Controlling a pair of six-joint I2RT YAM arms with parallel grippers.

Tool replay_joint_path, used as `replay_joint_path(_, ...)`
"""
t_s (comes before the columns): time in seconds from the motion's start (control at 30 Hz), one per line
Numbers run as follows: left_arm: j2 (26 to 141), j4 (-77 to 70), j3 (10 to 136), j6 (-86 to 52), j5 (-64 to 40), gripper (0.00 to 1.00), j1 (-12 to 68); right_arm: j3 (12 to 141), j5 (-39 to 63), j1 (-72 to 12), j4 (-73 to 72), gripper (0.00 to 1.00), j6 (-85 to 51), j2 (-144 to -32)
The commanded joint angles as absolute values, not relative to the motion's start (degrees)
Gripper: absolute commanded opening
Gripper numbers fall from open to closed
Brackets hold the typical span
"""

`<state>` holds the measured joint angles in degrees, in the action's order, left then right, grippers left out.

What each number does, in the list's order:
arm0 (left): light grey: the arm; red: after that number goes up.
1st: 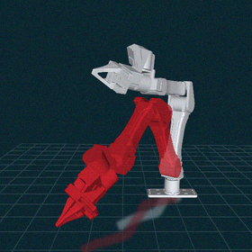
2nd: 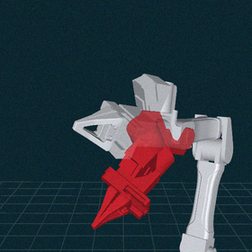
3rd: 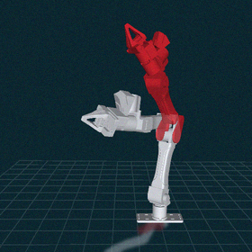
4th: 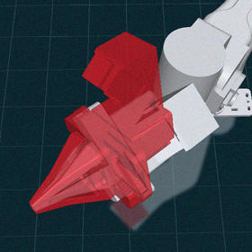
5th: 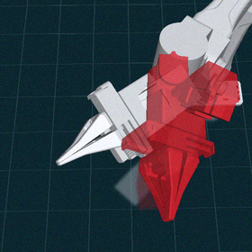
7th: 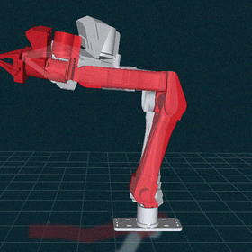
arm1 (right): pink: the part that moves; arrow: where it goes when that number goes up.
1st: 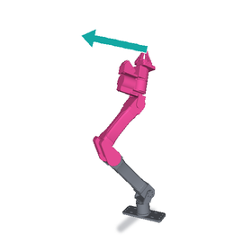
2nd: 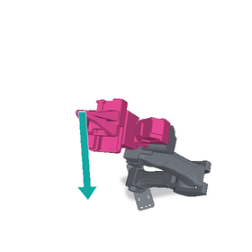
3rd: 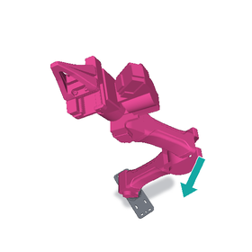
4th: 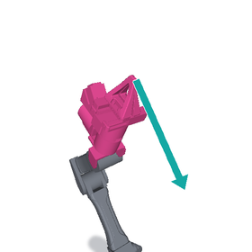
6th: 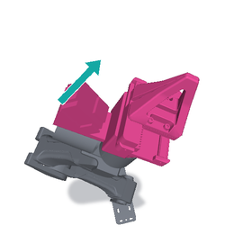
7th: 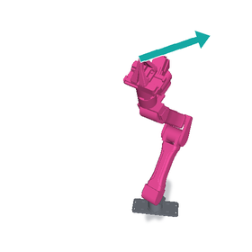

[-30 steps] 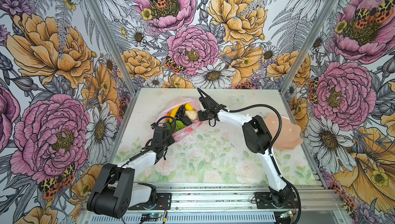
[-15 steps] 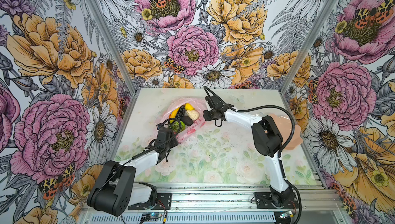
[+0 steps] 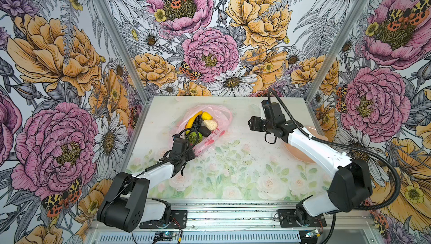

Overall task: Take fruits out of the plastic bag
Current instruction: Move the plastic bag to the center of the table, then pick up the plate from the middle-right of the table.

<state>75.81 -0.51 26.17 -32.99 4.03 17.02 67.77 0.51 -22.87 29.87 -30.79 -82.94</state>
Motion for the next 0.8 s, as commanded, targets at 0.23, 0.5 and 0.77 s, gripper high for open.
replay_joint_path(0.23, 78.87, -3.61, 28.61, -29.86, -1.17, 0.0, 16.25, 55.38, -1.23, -3.83, 43.27, 0.7, -36.5, -67.12)
replay_joint_path(0.5, 78.0, -4.0, 28.13, -29.89, -3.6, 0.0, 15.17, 51.88, 1.65, 14.77, 47.9, 0.7, -35.68, -64.6)
replay_joint_path(0.77, 77.3, -4.83, 27.0, -30.53, -5.47, 0.0, 13.72, 47.29, 1.61, 30.32, 47.22, 0.69, -34.34, -68.16)
